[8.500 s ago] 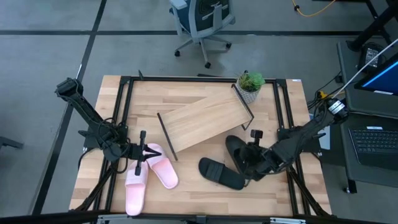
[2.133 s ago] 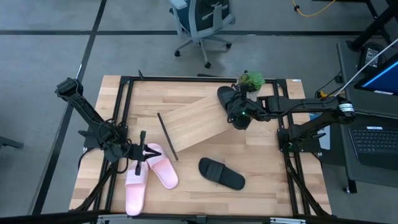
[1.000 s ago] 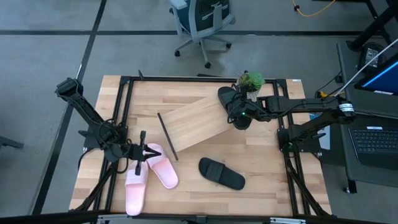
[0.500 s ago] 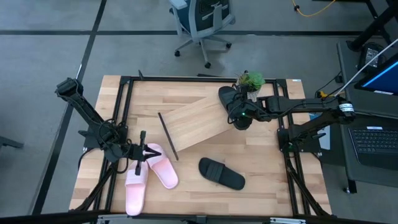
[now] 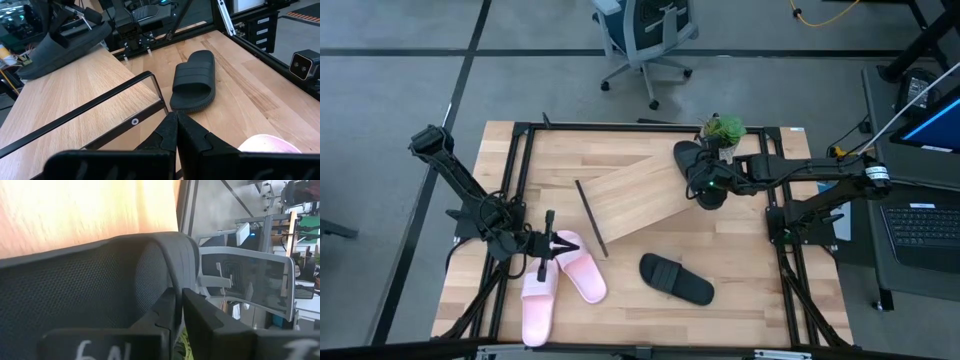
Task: Pick and place slides into the shelf
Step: Put the right black slide on the shelf
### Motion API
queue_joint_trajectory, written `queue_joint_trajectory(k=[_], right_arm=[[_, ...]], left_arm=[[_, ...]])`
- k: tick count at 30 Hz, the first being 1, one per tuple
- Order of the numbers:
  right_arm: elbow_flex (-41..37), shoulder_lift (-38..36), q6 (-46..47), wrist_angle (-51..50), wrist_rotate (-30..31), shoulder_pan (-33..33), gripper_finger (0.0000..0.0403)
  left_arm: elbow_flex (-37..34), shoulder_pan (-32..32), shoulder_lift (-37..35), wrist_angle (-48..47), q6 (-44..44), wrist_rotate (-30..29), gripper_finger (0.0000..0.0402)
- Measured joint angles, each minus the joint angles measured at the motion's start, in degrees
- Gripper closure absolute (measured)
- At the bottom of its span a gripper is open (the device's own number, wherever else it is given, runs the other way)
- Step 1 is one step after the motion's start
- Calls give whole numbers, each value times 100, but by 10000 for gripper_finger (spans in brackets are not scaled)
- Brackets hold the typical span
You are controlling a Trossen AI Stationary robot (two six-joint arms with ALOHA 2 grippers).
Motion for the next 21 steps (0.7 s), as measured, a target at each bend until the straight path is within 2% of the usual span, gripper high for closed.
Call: queue_joint_trajectory(k=[21], right_arm=[[0,0,-7,-10,2,0,370]], left_arm=[[0,1,0,0,0,1,401]])
